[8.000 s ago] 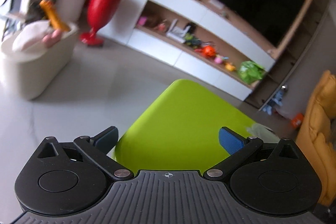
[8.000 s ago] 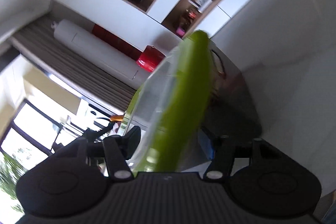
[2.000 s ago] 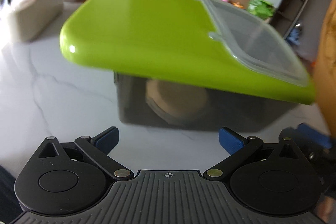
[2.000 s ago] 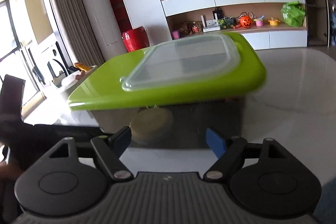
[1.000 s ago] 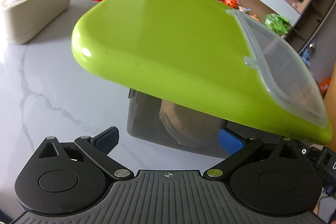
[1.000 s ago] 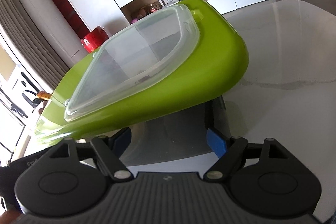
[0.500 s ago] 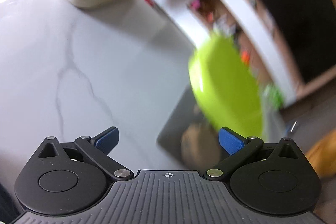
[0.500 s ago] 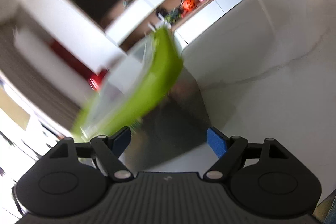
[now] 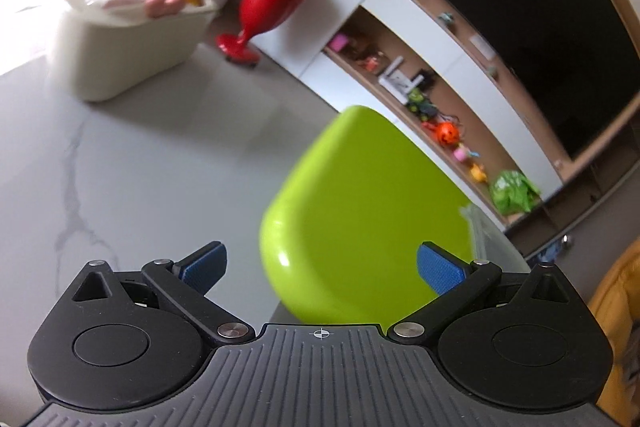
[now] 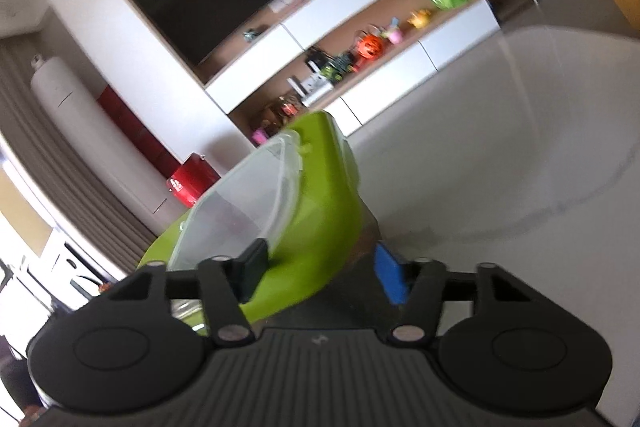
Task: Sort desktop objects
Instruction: 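Lower the lid onto the bin opening with both grippers, then open both grippers and withdraw them from the lid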
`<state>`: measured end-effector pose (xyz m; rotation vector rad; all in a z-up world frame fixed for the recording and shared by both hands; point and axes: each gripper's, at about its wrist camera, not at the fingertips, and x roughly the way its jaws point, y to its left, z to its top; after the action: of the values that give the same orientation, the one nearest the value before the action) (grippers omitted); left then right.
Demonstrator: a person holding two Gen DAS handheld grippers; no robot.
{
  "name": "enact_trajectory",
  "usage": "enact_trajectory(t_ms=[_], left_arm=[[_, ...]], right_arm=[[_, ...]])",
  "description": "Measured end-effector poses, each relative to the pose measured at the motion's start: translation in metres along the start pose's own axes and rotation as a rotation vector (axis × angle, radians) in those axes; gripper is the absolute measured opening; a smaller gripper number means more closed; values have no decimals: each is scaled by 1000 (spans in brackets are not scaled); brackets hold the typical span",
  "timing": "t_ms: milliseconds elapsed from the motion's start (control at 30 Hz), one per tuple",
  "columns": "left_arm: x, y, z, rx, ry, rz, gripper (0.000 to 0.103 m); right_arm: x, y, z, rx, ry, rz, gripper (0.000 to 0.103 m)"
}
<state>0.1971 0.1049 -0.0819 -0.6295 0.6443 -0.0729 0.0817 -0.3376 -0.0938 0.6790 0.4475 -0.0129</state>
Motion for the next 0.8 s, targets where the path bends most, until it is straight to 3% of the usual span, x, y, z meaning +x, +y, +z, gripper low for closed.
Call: enact_trajectory(t_ms=[167,367,567,667,733,800], left_arm=[[3,-13,-2,36,9,-29,103],[3,-29,-4,97,-8,-5,103],[2,-8,-3,40,18,-33,103],[-26,34,-2,-66,-82,-12,103],[-49,61,-7,-127,-176,45,103],[-59,78,-10,-173,-202,112,103]], right_arm=[[7,4,10,-21,-15,-24,50],[17,14,19,-95,-43,-79,51],[23,22,28,-123,-36,-118,55],[-10,11,16,-98,-94,-118,58],[-40,2,-4,-118,-114,-94,59],[-48,-2,-30,-148,-14,-72,59]])
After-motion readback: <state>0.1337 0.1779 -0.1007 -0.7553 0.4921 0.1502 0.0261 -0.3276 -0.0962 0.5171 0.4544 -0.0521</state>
